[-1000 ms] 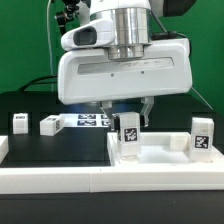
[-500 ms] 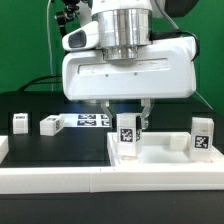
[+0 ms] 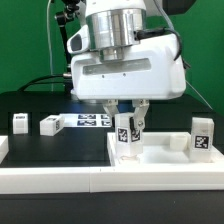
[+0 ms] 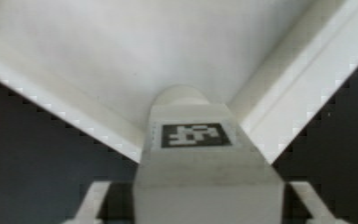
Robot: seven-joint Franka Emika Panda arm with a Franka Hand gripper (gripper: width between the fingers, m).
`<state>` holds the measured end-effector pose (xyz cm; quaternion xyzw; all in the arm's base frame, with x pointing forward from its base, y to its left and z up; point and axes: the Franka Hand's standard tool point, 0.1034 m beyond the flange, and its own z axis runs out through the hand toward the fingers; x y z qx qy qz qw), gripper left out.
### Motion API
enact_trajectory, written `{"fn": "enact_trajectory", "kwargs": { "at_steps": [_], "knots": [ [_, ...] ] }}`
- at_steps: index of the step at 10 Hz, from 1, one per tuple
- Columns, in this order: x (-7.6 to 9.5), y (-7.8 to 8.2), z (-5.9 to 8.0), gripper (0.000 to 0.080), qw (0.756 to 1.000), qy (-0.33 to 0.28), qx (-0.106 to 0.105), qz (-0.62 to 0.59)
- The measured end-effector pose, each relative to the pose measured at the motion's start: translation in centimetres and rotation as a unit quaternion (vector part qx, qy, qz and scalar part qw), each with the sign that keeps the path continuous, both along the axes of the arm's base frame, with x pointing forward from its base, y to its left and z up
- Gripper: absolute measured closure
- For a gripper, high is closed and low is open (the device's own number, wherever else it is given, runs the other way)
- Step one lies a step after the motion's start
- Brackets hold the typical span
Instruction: Assemble square table
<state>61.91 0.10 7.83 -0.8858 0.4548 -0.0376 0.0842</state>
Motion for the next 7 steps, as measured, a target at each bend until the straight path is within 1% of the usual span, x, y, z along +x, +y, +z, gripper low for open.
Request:
{"fn": "enact_trajectory", "kwargs": {
  "at_steps": [1, 4, 7],
  "knots": [
    [0.0, 0.03, 0.0, 0.0509, 1.0, 0.002, 0.002, -0.02],
    [-0.06, 0.04, -0.05, 0.0509, 0.993, 0.011, 0.021, -0.113],
    [-0.09, 0.02, -0.08, 0.0509, 0.985, 0.013, 0.032, -0.172]
  ]
}}
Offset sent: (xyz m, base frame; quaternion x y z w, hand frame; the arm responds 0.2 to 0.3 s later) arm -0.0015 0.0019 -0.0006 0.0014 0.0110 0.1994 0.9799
